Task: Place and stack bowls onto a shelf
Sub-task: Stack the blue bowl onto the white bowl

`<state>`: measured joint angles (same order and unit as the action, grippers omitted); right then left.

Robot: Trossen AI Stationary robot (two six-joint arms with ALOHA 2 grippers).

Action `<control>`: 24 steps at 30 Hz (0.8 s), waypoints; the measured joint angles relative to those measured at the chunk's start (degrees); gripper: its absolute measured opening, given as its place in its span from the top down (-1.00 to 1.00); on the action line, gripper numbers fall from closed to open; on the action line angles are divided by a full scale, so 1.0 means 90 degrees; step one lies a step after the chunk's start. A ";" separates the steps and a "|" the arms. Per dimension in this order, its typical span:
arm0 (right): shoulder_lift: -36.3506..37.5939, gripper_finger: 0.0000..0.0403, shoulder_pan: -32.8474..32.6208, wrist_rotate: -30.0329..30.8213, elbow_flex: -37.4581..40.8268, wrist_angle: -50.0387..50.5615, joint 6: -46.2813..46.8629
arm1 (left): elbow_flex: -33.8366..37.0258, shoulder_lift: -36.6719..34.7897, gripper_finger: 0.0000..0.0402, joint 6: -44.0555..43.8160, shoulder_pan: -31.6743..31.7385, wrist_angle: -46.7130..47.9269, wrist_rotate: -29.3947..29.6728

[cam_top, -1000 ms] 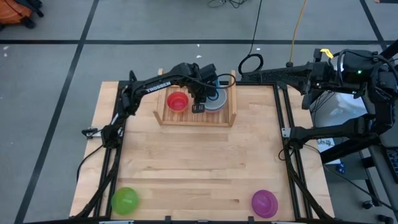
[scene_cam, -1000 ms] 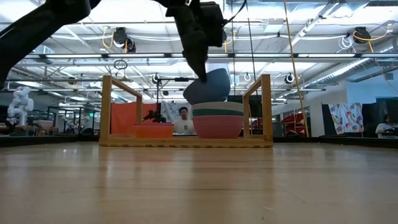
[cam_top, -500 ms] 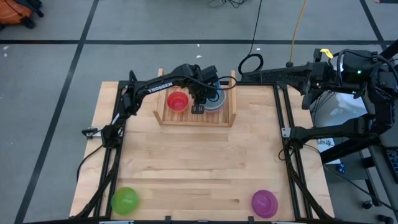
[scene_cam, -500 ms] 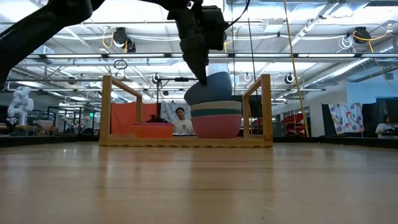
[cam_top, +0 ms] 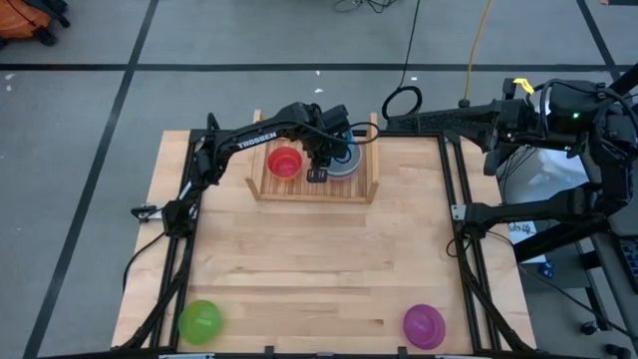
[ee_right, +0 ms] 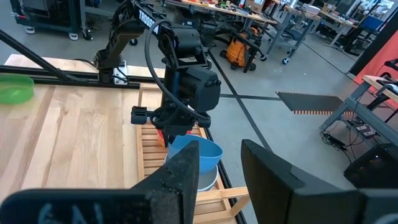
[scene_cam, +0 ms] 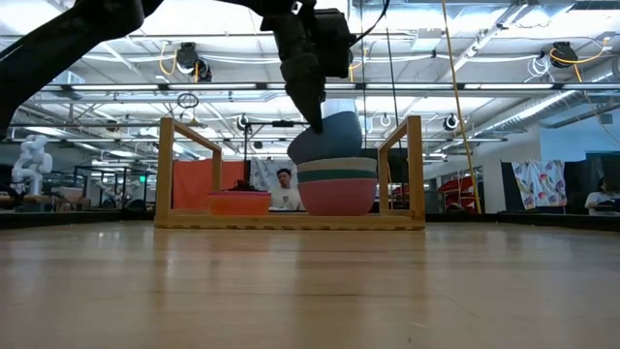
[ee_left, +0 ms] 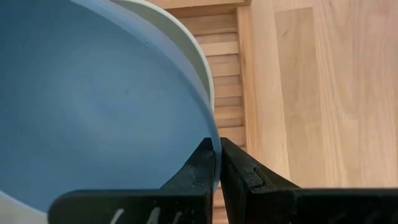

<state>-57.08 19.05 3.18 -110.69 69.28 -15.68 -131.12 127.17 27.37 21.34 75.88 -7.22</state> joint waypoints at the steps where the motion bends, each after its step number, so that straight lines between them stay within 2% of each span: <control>1: 0.0000 0.45 0.0000 0.0000 0.0000 0.0000 0.0000 | 0.0000 0.0000 0.95 0.0001 0.0000 -0.0008 -0.0004; 15: 0.0000 0.45 -0.0002 0.0002 0.0000 0.0000 -0.0002 | 0.0006 0.0389 0.94 -0.0232 -0.0005 -0.0131 -0.0083; 24: 0.0002 0.45 -0.0002 0.0000 -0.0001 0.0000 -0.0020 | 0.0006 0.0391 0.80 -0.0570 -0.0007 -0.0328 -0.0015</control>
<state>-57.06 19.03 3.18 -110.70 69.28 -15.87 -131.07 130.69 22.24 21.28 72.92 -7.35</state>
